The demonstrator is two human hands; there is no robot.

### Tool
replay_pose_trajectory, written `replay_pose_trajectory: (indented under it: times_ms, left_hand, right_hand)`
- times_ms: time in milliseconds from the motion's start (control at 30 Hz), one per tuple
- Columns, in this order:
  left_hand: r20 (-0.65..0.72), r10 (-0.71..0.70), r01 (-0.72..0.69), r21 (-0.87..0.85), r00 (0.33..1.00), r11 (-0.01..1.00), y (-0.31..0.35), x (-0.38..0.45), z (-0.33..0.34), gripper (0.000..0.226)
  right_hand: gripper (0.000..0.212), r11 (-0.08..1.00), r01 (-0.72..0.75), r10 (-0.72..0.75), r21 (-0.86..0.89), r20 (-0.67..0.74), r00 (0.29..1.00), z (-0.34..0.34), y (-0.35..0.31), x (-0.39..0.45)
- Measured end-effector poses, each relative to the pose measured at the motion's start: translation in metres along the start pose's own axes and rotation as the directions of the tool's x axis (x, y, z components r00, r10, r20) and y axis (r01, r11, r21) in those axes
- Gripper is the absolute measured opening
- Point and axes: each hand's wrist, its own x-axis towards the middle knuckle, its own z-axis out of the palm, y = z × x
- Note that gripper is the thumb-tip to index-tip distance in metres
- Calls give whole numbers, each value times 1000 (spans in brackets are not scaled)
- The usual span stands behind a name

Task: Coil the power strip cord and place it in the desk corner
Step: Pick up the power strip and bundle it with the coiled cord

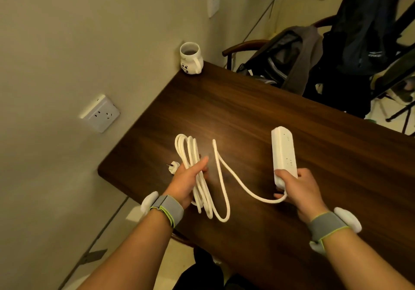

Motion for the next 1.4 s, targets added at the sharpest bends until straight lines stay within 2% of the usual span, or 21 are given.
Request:
replay_pose_trajectory:
  times_ms: [167, 300, 433, 533, 633, 767, 967, 1033, 1167, 1400]
  left_hand:
    - [8, 129, -130, 57, 992, 990, 3, -3, 3, 34]
    - [-57, 61, -65, -58, 996, 996, 8, 0, 5, 17]
    - [-28, 9, -12, -134, 1000, 991, 12, -2, 7, 19]
    - [-27, -1, -4, -198, 1000, 980, 14, -5, 13, 18]
    - [-25, 30, -33, -164, 999, 986, 16, -8, 17, 28]
    - [-33, 38, -43, -141, 999, 989, 15, -11, 19, 39]
    - [-8, 24, -25, -136, 1000, 990, 13, -18, 21, 41]
    - [8, 28, -27, -124, 1000, 992, 12, -20, 21, 40]
    - [0, 52, -51, -61, 999, 997, 13, -24, 27, 48]
    - [73, 7, -5, -34, 997, 999, 15, -44, 42, 66]
  right_hand:
    - [47, 980, 173, -163, -100, 98, 982, 26, -31, -36]
    - [49, 907, 312, -284, -284, 135, 949, 41, -39, -56]
    - [49, 846, 378, -332, -376, 184, 925, 53, -39, -71]
    - [60, 818, 427, -360, -386, 237, 902, 61, -35, -77]
    - [74, 792, 473, -382, -385, 292, 877, 67, -30, -79]
    - [64, 791, 513, -409, -333, 336, 849, 71, -25, -82]
    - [37, 863, 457, -347, -216, 404, 846, 68, -23, -82]
    - [44, 871, 452, -334, -192, 443, 832, 70, -22, -85]
    - [77, 847, 478, -311, -234, 510, 802, 75, -17, -92]
    - [99, 741, 581, -410, -337, 458, 788, 70, -20, -95]
